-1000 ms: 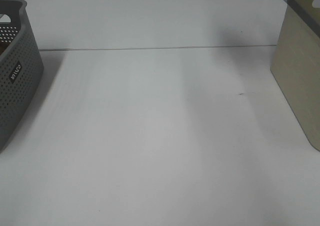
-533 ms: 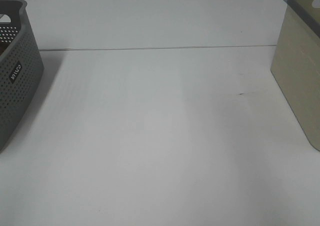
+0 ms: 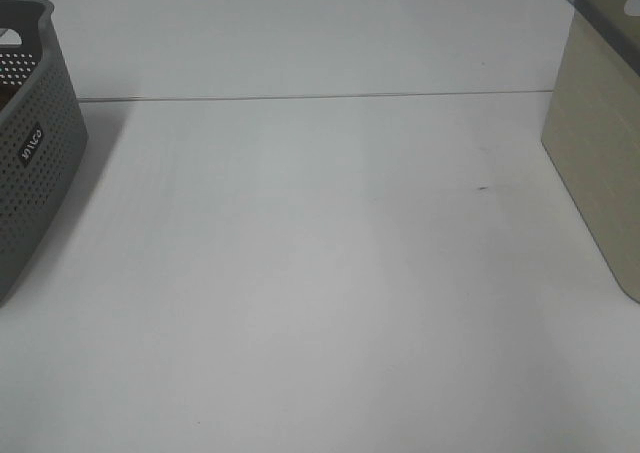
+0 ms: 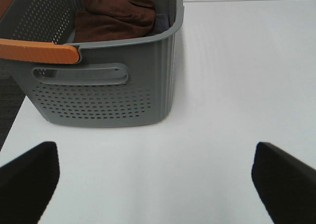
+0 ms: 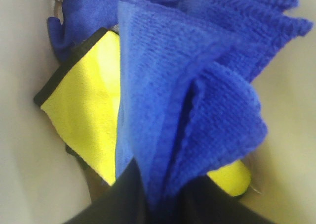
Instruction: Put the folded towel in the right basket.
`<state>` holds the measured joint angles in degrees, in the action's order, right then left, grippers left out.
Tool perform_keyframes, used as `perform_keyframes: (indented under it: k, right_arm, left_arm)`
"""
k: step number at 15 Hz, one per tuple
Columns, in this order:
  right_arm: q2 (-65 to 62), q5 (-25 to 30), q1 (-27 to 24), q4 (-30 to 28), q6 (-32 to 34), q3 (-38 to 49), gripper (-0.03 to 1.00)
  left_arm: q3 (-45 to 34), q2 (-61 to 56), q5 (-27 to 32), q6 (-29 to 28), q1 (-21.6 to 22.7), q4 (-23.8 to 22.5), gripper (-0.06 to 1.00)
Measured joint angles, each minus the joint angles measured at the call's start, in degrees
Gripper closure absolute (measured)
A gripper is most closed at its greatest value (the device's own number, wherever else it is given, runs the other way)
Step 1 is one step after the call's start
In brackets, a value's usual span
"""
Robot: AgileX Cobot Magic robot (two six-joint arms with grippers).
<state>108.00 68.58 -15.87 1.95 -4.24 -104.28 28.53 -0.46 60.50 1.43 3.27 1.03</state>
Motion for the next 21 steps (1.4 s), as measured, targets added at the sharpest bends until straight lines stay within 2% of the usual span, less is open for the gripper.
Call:
perform_keyframes:
  k: [1,3,4,5,7,9,12,14,15,17,21]
  right_arm:
    - [0.00,-0.74,0.00,-0.06,0.52,0.34,0.74]
    - [0.00,-0.29,0.00,-1.20,0.57,0.34,0.23]
    - [0.00,0.57,0.00,-1.95,0.57,0.34,0.10]
    - [0.00,0.97,0.00,-1.95,0.57,0.34,0.04]
    - [-1.20,1.03,0.46,-0.80,0.34,0.34,0.00]
    - [-4.64,1.09,5.04,-0.34,0.69,0.11,-0.01]
    - [-8.14,1.15,13.41,0.52,6.59,-0.34,-0.01]
    - [-10.08,1.15,18.28,0.97,7.10,-0.34,-0.01]
    - [-10.54,1.15,19.14,1.03,7.10,-0.23,-0.01]
    - [-14.90,0.97,21.26,1.03,7.56,4.58,-0.01]
    - [-32.72,0.29,21.49,-0.86,9.00,24.69,-0.01]
  left_arm:
    - [0.00,0.00,0.00,0.00,0.00,0.00,-0.04]
    - [0.00,0.00,0.00,0.00,0.00,0.00,-0.04]
    - [0.00,0.00,0.00,0.00,0.00,0.00,-0.04]
    - [0.00,0.00,0.00,0.00,0.00,0.00,-0.04]
    - [0.00,0.00,0.00,0.00,0.00,0.00,-0.04]
    - [0.00,0.00,0.00,0.00,0.00,0.00,-0.04]
    - [0.00,0.00,0.00,0.00,0.00,0.00,-0.04]
    - [0.00,0.00,0.00,0.00,0.00,0.00,-0.04]
    - [0.00,0.00,0.00,0.00,0.00,0.00,-0.04]
    - [0.00,0.00,0.00,0.00,0.00,0.00,-0.04]
    - [0.00,0.00,0.00,0.00,0.00,0.00,-0.04]
